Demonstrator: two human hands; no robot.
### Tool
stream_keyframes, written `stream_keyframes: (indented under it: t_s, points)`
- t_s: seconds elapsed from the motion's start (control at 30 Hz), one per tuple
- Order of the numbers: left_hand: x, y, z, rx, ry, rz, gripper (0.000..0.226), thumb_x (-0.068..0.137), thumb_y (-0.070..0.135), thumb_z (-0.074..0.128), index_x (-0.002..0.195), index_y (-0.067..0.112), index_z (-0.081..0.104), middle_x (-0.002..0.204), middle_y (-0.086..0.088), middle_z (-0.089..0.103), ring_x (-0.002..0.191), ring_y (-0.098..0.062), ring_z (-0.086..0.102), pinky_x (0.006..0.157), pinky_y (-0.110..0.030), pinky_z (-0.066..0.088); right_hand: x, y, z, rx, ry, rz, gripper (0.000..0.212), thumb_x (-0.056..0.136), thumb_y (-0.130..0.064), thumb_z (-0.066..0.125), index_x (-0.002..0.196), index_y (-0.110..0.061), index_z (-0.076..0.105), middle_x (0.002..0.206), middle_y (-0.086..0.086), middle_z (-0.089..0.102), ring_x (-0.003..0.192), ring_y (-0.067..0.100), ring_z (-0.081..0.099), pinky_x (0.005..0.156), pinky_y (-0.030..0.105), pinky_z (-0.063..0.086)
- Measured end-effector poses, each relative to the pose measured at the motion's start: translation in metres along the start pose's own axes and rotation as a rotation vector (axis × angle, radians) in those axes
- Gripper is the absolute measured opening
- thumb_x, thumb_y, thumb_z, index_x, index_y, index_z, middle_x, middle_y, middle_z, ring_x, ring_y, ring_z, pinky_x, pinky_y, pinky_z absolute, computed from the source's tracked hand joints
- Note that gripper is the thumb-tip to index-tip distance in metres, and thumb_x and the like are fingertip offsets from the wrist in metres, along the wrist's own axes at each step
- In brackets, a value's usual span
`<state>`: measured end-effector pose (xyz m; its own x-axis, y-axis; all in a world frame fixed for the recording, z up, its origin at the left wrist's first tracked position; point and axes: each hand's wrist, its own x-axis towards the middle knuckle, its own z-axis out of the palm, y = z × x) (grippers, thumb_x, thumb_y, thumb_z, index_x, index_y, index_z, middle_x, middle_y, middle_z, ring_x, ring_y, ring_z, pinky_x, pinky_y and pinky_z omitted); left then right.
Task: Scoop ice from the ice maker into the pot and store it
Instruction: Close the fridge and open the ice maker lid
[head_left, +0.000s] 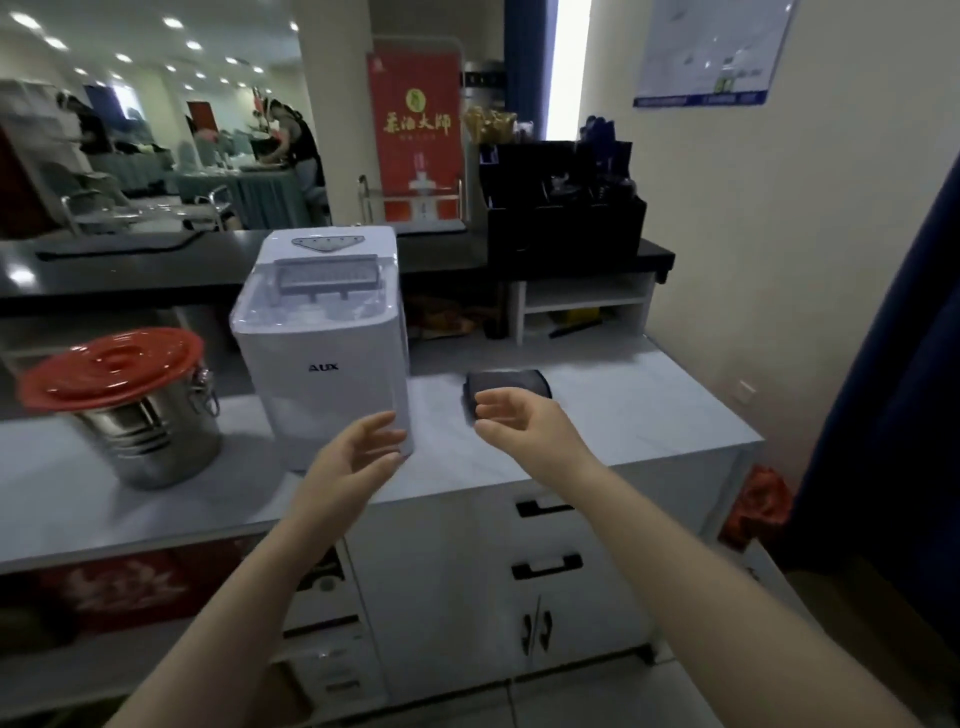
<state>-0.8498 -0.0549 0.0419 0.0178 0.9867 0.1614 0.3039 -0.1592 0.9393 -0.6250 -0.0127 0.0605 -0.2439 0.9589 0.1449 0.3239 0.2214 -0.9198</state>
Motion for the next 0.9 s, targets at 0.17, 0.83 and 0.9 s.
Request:
stream_keyframes:
  t_s: [0.17,0.83,0.9]
  points:
    - [0.028,0.004,-0.057,0.006,0.098,0.028,0.041,0.089,0.013,0.062,0.126,0.026,0.049,0.118,-0.001,0.063,0.110,-0.015,0.060,0.087,-0.026,0.047,0.057,-0.036,0.040,0.017,-0.057,-0.067,0.032,0.088,-0.024,0.067,0.119,-0.022,0.060,0.115,-0.003,0.064,0.106,0.010,0.061,0.092,0.030,0.052]
    - [0.164,-0.046,-0.168,0.275,0.416,0.081,0.064,0.079,0.026,0.072,0.137,0.029,0.045,0.144,0.007,0.044,0.131,-0.014,0.042,0.109,-0.043,0.036,0.247,-0.039,0.111,-0.621,-0.039,-0.475,0.065,0.078,-0.046,0.073,0.136,-0.025,0.051,0.154,0.001,0.032,0.147,0.023,0.013,0.119,0.044,0.010]
    - [0.168,-0.055,-0.170,0.342,0.386,0.092,0.074,0.081,0.023,0.073,0.144,0.024,0.035,0.154,0.008,0.027,0.140,-0.009,0.027,0.114,-0.034,0.025,0.247,-0.036,0.114,-0.615,-0.027,-0.456,0.067,0.078,-0.049,0.072,0.137,-0.028,0.049,0.157,0.001,0.025,0.148,0.022,0.006,0.119,0.047,0.008]
